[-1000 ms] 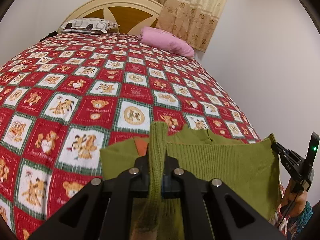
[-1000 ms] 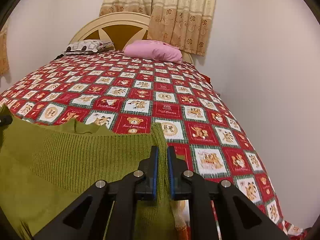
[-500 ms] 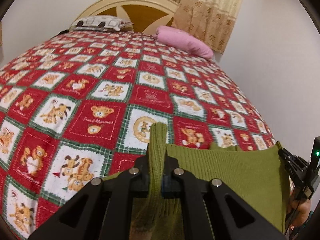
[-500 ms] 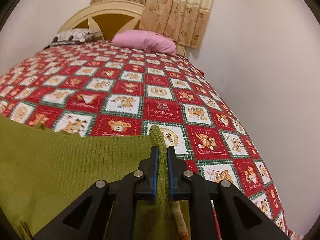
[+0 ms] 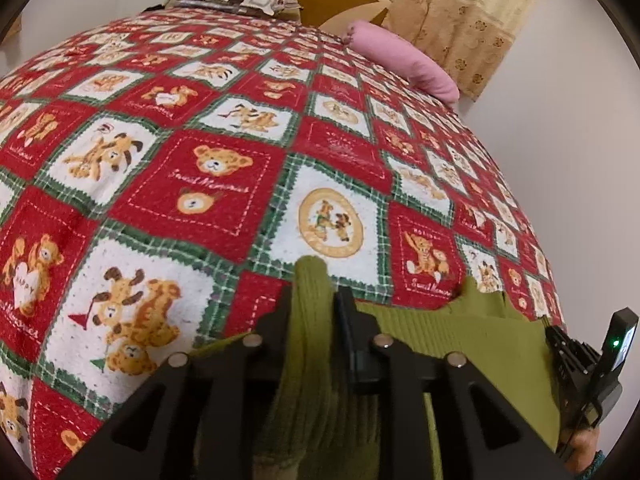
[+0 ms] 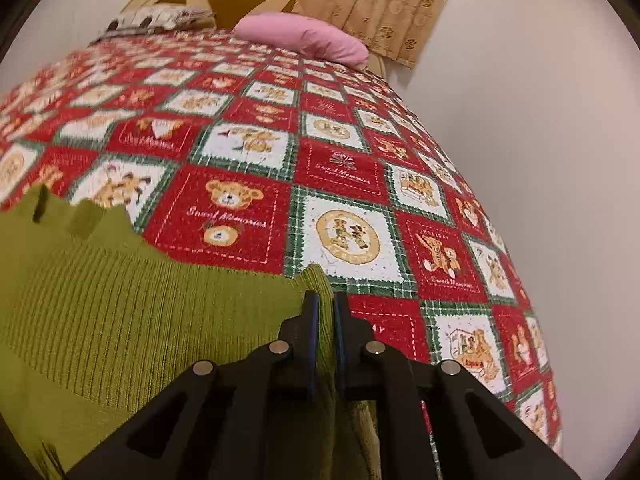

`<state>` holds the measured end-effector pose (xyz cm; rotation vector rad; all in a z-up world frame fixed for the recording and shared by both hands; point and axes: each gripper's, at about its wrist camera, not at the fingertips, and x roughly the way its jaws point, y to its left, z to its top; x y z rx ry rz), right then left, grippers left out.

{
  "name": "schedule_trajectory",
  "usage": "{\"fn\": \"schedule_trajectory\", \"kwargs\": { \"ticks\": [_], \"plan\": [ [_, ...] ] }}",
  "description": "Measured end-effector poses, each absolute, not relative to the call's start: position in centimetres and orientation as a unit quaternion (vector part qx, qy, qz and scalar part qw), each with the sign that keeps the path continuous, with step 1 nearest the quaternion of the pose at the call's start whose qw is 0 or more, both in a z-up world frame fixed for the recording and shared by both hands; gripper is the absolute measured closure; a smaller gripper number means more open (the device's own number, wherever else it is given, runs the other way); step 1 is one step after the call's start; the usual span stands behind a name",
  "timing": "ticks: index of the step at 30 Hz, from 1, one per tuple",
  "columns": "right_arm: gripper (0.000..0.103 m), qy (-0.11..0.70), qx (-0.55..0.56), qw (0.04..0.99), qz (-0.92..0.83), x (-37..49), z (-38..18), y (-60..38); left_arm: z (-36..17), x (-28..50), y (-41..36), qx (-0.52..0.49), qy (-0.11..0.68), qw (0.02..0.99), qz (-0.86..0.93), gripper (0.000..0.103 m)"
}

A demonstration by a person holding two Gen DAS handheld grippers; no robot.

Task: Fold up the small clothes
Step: 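Lay the hem down over the collar and open both tools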

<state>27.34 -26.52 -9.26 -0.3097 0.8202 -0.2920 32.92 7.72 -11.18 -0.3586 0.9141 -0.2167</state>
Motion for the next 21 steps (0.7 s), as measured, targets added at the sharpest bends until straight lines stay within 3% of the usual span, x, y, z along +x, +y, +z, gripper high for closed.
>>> {"fn": "schedule_trajectory", "kwargs": {
  "ticks": [5, 9, 15, 21],
  "plan": [
    [0.093, 0.327, -0.083, 0.931, -0.139, 21.5, -3.9, -28.4, -7.9, 30.6, 9.0, -0.144, 0.425, 0.889, -0.094, 0.072],
    [0.092, 0.327, -0.029, 0.932, -0.151, 15.0, -1.8, -30.4, -5.1, 25.4, 9.1, -0.077, 0.403, 0.905, -0.116, 0.06],
    [0.092, 0.36, 0.005, 0.929, -0.082, 7.3, -4.0, -28.0, -4.7, 16.5, 6.3, -0.032, 0.371, 0.913, -0.165, 0.056],
    [0.092, 0.413, -0.02, 0.91, -0.036, 6.4, -8.1, -24.4, -6.8, 12.9, 2.9, -0.001, 0.384, 0.909, -0.165, 0.049]
  ]
}}
